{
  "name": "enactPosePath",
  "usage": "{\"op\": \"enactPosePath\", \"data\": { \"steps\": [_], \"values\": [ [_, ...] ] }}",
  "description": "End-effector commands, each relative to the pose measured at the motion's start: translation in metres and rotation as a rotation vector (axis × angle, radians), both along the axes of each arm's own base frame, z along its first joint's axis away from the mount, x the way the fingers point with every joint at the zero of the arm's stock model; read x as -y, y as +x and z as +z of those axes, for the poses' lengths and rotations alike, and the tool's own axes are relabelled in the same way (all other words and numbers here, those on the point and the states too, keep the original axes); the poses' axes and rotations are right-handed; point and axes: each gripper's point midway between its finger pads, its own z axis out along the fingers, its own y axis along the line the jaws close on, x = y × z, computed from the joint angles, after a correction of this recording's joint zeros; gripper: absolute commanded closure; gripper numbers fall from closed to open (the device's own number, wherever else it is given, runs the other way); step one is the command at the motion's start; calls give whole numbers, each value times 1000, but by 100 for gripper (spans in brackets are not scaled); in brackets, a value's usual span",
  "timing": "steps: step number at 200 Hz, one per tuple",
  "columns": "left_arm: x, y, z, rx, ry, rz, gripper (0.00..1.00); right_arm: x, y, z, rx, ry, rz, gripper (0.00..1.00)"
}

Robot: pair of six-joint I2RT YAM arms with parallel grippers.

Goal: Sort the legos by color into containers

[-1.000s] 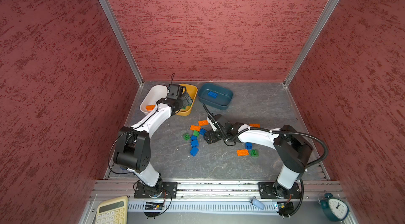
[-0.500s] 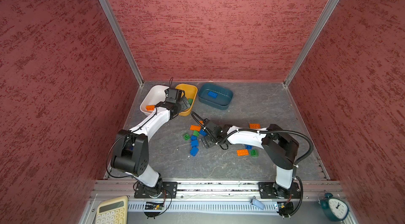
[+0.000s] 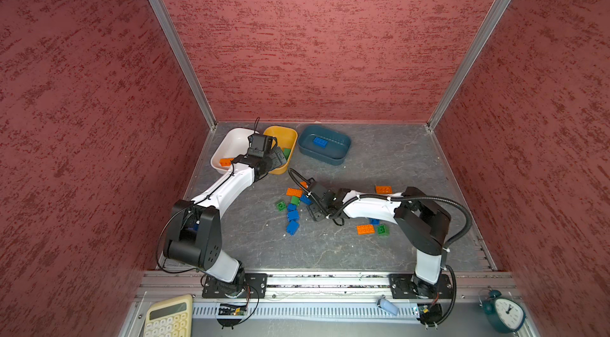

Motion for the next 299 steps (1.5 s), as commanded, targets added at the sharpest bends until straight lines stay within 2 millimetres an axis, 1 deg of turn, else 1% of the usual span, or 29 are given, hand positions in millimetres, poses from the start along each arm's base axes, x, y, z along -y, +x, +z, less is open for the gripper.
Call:
{"op": "enactPosePath", "data": {
  "steps": [1,36,53,71,97,128,151,170,200,216,239,269,290,299],
  "values": [
    [16,-18,8,-19,-6,-139,1,-6,13,41,154,101,26,35],
    [46,-48,12,-50,-93,-332,0,0,21,74,303,214,68,36],
    [61,-64,19,-45,-137,-427,0,0,23,89,364,278,105,36],
    [80,-83,30,-32,-230,-538,2,-8,21,107,428,331,184,36],
    [104,-110,44,-26,-336,-680,2,-24,11,126,510,389,341,36],
    [122,-131,45,-50,-367,-786,4,-37,-1,145,607,450,476,36],
    [129,-136,41,-70,-369,-823,8,-43,-7,154,628,487,531,36],
    [135,-139,40,-71,-373,-856,14,-46,-14,159,646,521,568,36],
    [139,-139,31,-110,-372,-872,32,-48,-19,172,697,575,593,36],
    [142,-139,28,-119,-375,-883,36,-50,-22,174,701,587,615,36],
    [147,-141,28,-115,-381,-908,43,-52,-20,177,701,598,607,36],
    [150,-142,32,-84,-402,-928,56,-54,-19,180,695,617,597,36],
    [150,-139,36,-50,-403,-924,71,-55,-20,177,682,617,595,36],
    [149,-136,38,-35,-401,-913,76,-55,-19,177,673,619,588,34]
  ]
}}
